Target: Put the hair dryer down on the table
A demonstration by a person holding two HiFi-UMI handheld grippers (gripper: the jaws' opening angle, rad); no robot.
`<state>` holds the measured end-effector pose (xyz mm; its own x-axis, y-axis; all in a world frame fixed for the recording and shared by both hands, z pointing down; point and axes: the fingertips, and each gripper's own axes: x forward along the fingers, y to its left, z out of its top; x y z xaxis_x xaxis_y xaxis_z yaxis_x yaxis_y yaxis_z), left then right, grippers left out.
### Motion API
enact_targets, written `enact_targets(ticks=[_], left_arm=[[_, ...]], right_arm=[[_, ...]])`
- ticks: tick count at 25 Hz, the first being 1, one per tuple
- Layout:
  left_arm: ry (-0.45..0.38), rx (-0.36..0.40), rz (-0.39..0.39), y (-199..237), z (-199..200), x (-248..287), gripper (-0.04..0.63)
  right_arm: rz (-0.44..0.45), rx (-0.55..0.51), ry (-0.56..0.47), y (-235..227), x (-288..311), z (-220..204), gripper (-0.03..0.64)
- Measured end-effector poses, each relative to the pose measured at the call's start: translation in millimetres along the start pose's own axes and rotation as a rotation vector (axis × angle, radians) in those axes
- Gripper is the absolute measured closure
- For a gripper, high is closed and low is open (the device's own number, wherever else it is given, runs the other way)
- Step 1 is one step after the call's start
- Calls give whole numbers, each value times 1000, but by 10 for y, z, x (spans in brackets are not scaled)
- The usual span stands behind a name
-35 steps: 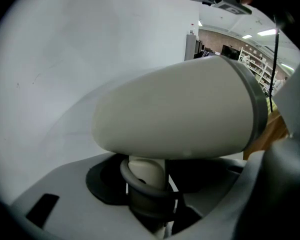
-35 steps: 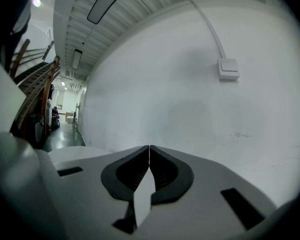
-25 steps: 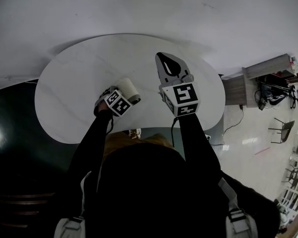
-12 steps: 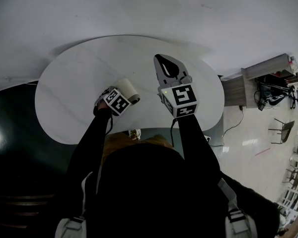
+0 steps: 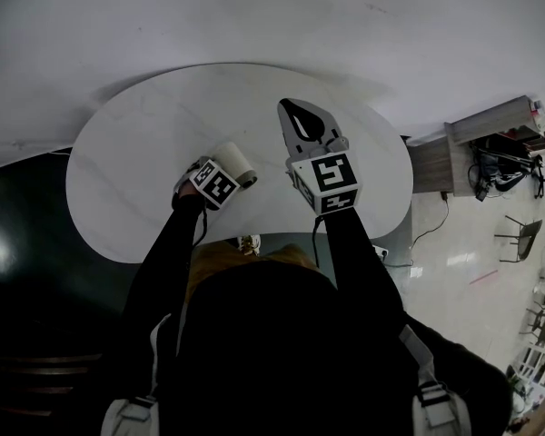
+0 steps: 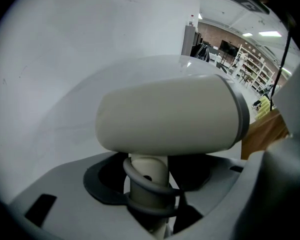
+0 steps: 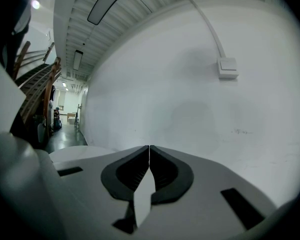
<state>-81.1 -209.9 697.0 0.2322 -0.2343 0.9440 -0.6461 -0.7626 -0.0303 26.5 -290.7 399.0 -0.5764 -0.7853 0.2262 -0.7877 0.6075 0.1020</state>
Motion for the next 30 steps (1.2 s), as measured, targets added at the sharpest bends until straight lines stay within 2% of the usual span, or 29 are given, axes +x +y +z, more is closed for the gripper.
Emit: enact_targets(ticks=[6, 8, 10, 12, 25, 30], left_arm=[[-2, 10, -25, -15, -2, 3, 327], [2, 11, -57, -51, -31, 2, 325], [10, 6, -100, -96, -69, -2, 285], [9, 4, -119, -122, -76, -4, 273], [-6, 26, -115, -164, -60, -30, 264], [-41, 0, -101, -106, -58, -116, 259]], right_arm=[[0, 12, 0, -15, 28, -4, 589], [3, 10, -1, 4, 39, 1, 589], [4, 10, -3, 8, 51, 9, 589], [3, 13, -3, -6, 58, 9, 589], [3, 23, -7, -3, 97, 51, 589], [10, 26, -7, 45, 112, 1, 589]])
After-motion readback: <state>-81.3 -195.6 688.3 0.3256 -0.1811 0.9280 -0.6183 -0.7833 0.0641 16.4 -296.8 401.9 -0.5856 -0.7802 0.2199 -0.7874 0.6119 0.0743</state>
